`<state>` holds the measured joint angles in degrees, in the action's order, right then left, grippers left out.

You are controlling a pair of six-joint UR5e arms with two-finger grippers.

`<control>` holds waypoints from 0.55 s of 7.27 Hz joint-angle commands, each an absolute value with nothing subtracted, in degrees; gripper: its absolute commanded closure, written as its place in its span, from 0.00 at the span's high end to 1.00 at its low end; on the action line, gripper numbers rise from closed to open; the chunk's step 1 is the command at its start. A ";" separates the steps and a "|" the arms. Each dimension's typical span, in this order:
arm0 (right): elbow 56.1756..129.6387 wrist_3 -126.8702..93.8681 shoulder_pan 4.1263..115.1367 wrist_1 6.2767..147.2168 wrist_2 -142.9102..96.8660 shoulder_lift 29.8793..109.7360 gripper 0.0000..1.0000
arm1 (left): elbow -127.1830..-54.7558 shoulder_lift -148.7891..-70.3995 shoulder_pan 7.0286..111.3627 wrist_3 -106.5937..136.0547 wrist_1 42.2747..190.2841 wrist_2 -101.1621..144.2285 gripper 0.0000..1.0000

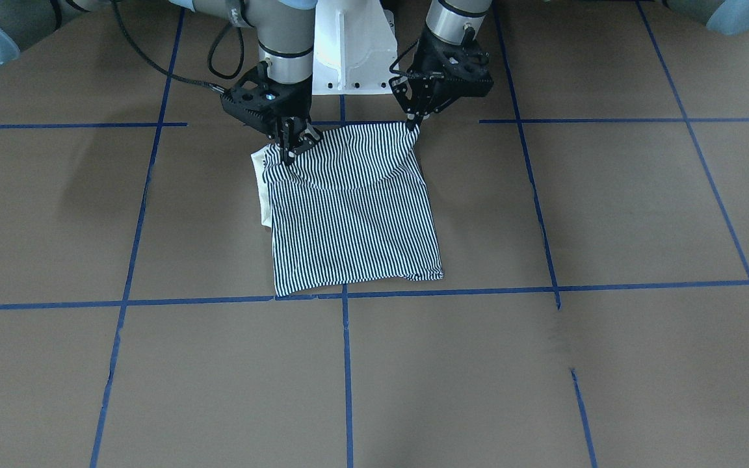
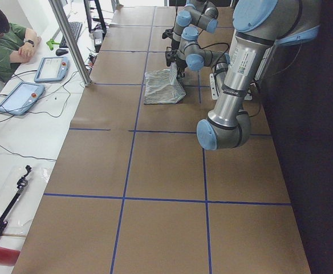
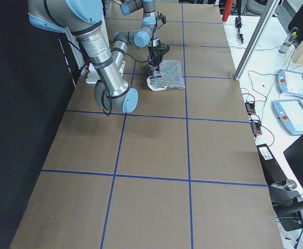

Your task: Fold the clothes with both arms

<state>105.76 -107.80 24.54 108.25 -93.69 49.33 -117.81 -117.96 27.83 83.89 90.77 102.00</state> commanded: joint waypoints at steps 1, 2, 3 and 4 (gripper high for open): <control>99.42 -106.80 25.75 103.72 -93.60 47.73 0.00 | -109.12 -119.53 31.71 81.65 97.08 102.04 0.00; 97.23 -105.57 26.27 103.45 -93.60 46.59 0.00 | -105.07 -120.40 32.69 80.26 100.08 102.04 0.00; 95.73 -105.38 27.41 101.62 -93.60 46.23 0.00 | -102.68 -121.11 33.39 79.81 101.15 102.04 0.00; 93.89 -104.51 28.38 99.86 -93.60 46.06 0.00 | -101.44 -121.46 33.83 79.11 101.51 102.04 0.00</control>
